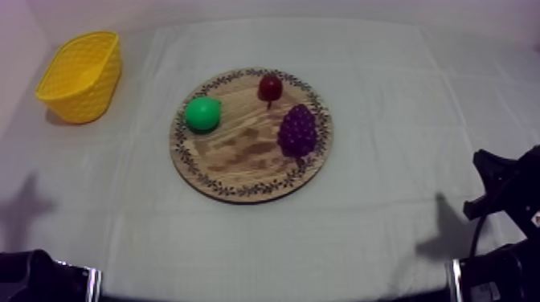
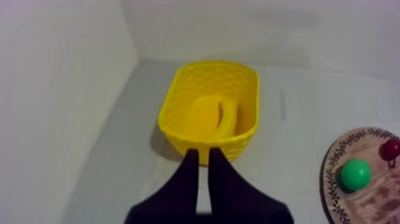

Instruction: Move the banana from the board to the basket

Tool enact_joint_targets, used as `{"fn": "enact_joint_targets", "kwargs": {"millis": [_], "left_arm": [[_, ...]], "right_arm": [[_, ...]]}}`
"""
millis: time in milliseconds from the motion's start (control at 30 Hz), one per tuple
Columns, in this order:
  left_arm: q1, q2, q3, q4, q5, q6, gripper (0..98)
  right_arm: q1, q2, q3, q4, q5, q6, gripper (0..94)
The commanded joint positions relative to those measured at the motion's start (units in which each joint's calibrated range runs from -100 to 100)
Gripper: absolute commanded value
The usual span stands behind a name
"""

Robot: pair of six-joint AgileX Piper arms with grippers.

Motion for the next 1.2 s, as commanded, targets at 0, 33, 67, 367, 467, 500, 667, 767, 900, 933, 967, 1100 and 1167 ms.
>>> {"fn": "enact_joint_targets", "kwargs": {"millis": [0, 33, 67, 367, 467, 500, 667, 767, 900, 933, 967, 1100, 1167], "left_arm": [[0.2, -13.2, 6.7, -0.03, -2.1, 0.1, 1.0], [0.3, -15.6, 8.9, 0.04, -3.0, 0.1, 0.7], [0.5, -18.0, 11.1, 0.10, -4.0, 0.2, 0.5], [3.1, -33.2, 26.8, -0.57, -8.2, 2.6, 0.0], [3.6, -33.9, 30.8, -0.37, -10.6, 2.5, 0.0], [3.7, -34.1, 32.3, -0.33, -11.6, 2.5, 0.0], [3.9, -34.3, 40.3, -0.68, -15.0, 2.3, 0.0], [3.9, -34.3, 43.9, 0.47, -15.8, 0.1, 0.0], [4.0, -34.3, 46.1, 1.22, -19.6, 8.2, 0.0], [4.0, -34.3, 46.4, 1.29, -20.2, 11.2, 0.0], [4.0, -34.3, 46.6, 1.33, -20.7, 13.7, 0.0], [4.0, -34.4, 46.9, 1.41, -21.4, 17.3, 0.0], [4.0, -34.4, 46.9, 1.43, -21.6, 16.0, 0.0]], "right_arm": [[0.0, 0.0, 0.0, 0.0, 0.0, 0.0, 0.4], [0.0, 0.0, 0.0, 0.0, 0.0, 0.0, 0.4], [0.0, 0.0, 0.0, 0.0, 0.0, 0.0, 0.4], [0.0, 0.0, 0.0, 0.0, 0.0, 0.0, 0.4], [0.0, 0.0, 0.0, 0.0, 0.0, 0.0, 0.4], [0.0, 0.0, 0.0, 0.0, 0.0, 0.0, 0.4], [0.0, 0.0, 0.0, 0.0, 0.0, 0.0, 0.4], [0.0, 0.0, 0.0, 0.0, 0.0, 0.0, 0.4], [0.0, 0.0, 0.0, 0.0, 0.0, 0.0, 0.4], [0.0, 0.0, 0.0, 0.0, 0.0, 0.0, 0.4], [0.0, 0.0, 0.0, 0.0, 0.0, 0.0, 0.4], [0.0, 0.0, 0.0, 0.0, 0.0, 0.0, 0.4], [0.0, 0.0, 0.0, 0.0, 0.0, 0.0, 0.4]]}}
